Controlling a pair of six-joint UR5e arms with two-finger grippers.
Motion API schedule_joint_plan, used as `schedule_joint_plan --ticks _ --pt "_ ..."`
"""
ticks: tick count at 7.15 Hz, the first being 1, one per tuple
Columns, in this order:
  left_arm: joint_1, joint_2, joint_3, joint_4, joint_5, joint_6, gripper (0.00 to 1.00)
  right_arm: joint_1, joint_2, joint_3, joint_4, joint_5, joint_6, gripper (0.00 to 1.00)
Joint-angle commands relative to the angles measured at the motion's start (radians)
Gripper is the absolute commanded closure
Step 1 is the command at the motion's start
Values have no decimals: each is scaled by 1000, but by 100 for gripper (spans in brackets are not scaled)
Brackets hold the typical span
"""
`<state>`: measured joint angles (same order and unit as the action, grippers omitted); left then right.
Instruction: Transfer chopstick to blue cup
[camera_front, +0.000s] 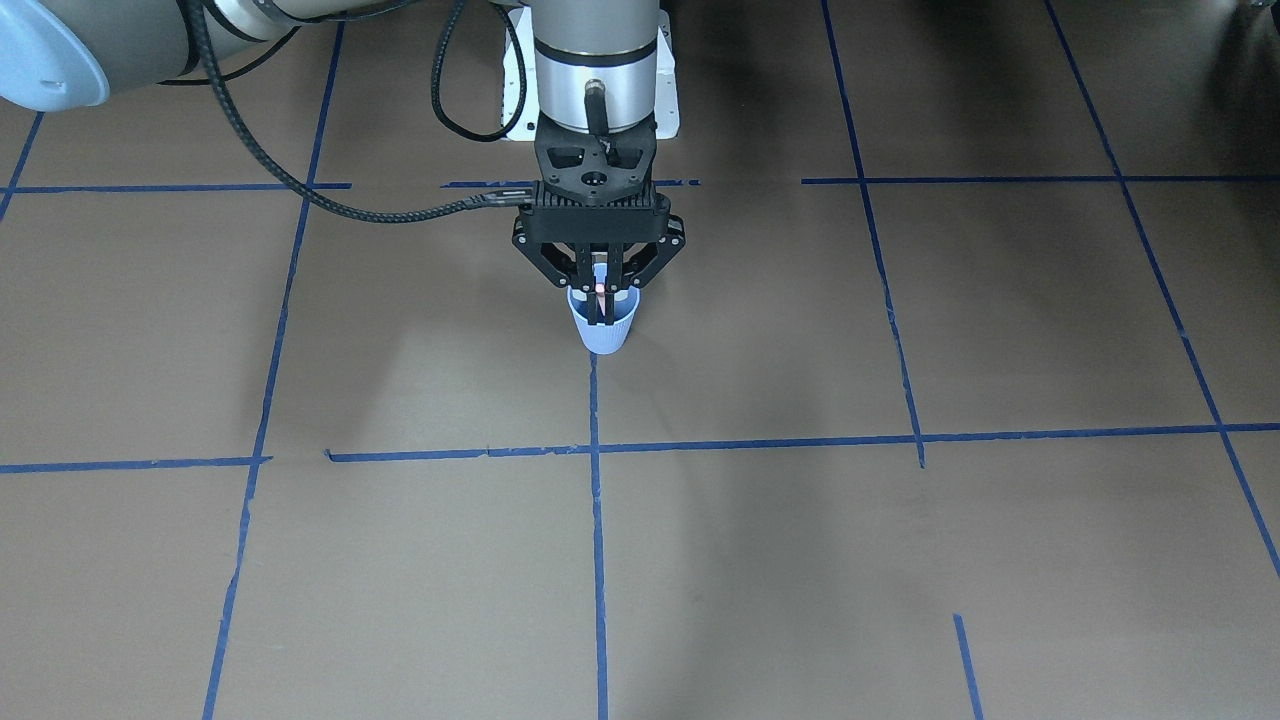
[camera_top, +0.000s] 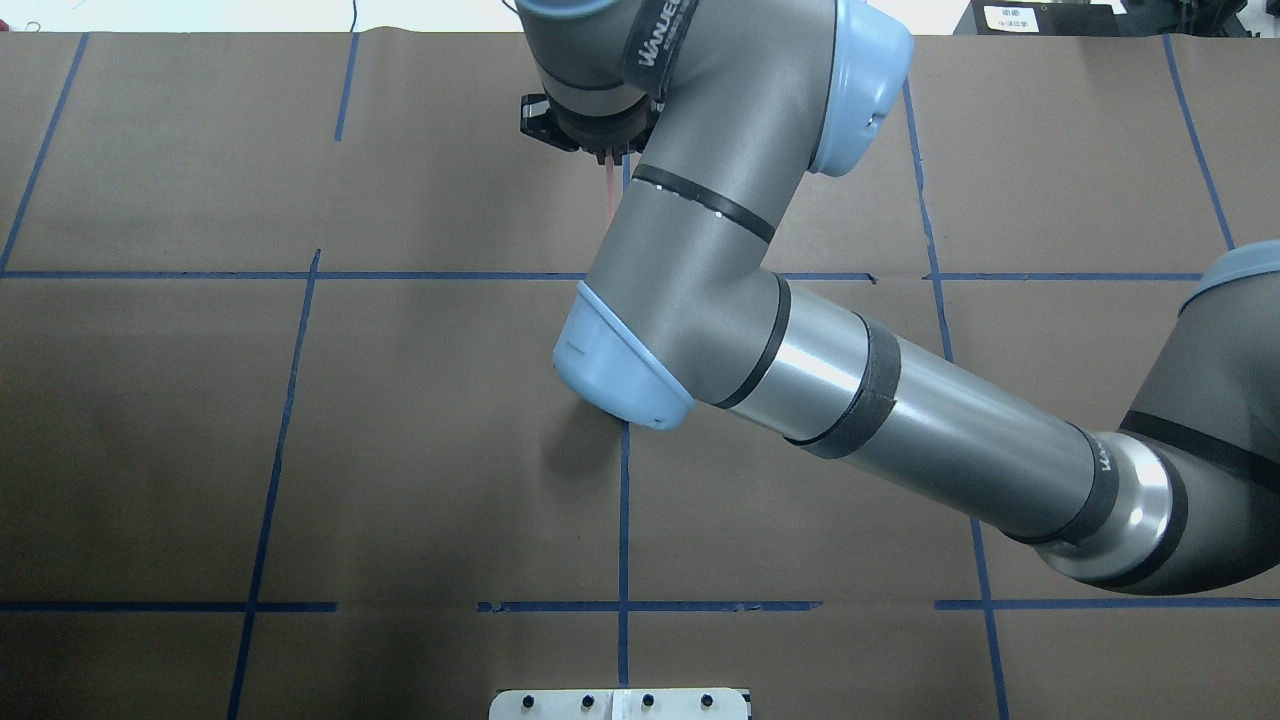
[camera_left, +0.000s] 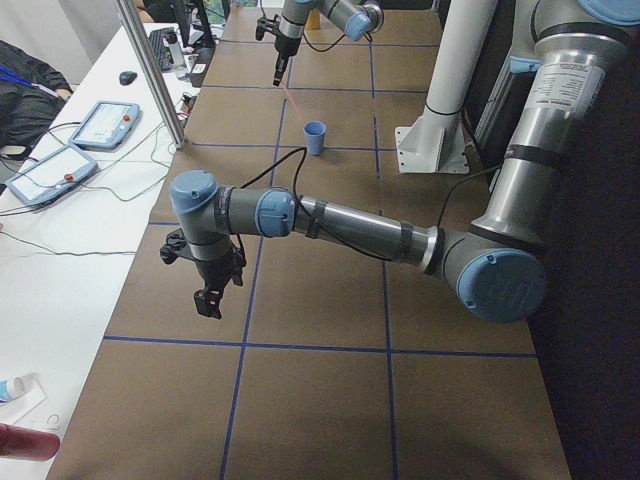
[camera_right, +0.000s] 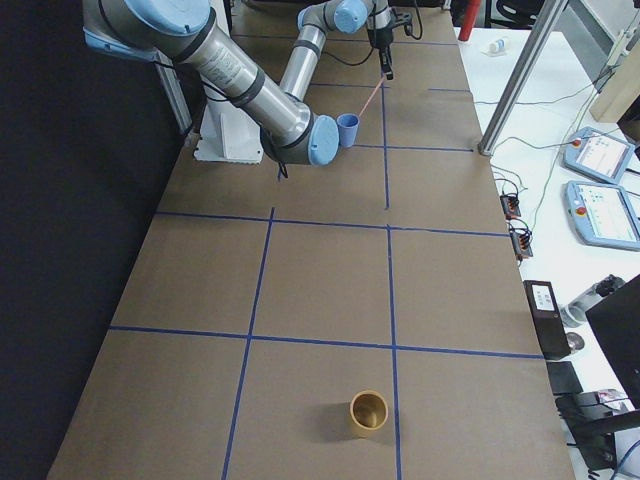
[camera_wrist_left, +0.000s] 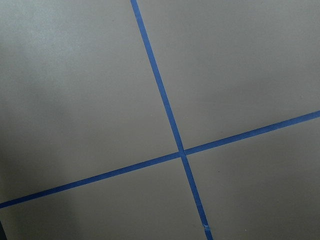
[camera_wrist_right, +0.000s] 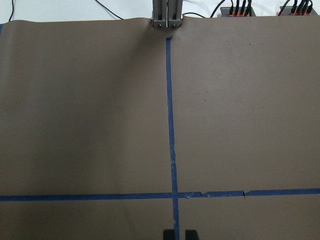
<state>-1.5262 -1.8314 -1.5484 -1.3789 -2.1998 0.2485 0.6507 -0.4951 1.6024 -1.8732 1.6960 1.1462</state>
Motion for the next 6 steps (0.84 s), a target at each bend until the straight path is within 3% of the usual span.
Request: schedule_joint_plan --ticks 1,2,3,5,6 --pt "1 0 1 0 0 0 0 -43 -20 4 0 -36 3 99" --pt "1 0 1 0 0 0 0 -52 -22 5 -1 -35 3 86" --pt "1 0 1 0 0 0 0 -60 -32 16 0 -38 6 2" --pt "1 -3 2 0 0 -5 0 -63 -126 169 -4 -30 6 0" --pt "1 -3 2 0 -1 -8 0 -63 -143 188 -7 -29 4 0"
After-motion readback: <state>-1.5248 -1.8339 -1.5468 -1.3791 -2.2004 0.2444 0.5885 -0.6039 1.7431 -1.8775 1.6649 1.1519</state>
